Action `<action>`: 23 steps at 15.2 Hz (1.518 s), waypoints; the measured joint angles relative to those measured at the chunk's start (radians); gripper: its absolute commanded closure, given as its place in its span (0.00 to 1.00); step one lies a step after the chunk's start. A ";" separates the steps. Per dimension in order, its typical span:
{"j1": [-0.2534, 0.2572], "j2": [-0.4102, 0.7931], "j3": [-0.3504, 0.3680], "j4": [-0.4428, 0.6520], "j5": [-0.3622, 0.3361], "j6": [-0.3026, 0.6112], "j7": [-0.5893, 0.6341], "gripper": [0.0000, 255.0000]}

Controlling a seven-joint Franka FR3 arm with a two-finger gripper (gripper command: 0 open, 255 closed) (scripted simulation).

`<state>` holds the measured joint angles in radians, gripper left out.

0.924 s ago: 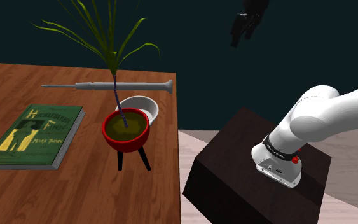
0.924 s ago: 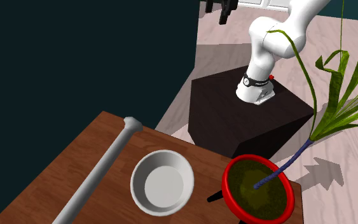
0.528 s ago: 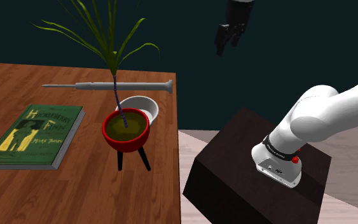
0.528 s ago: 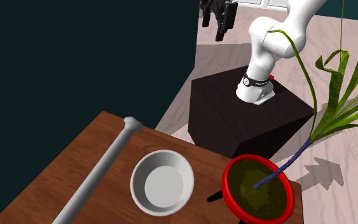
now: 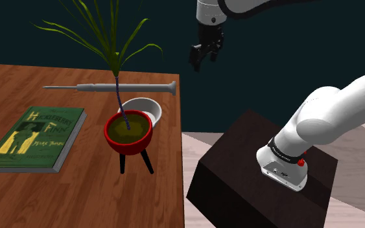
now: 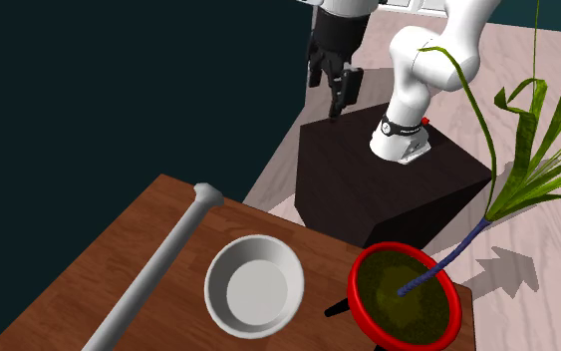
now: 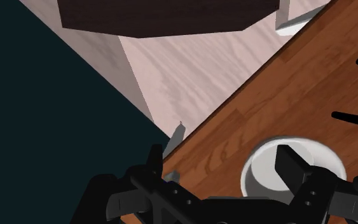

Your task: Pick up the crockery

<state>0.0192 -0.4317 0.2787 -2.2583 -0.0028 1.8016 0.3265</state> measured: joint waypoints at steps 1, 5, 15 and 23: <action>0.000 0.033 0.016 0.015 -0.007 0.013 0.022 0.00; 0.002 0.169 0.081 0.063 -0.045 0.078 0.118 0.00; 0.058 0.592 0.181 0.326 -0.243 0.128 0.389 0.00; 0.178 0.931 0.154 0.607 -0.397 0.093 0.531 0.00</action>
<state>0.1970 0.4995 0.4328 -1.6510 -0.3998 1.8942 0.8575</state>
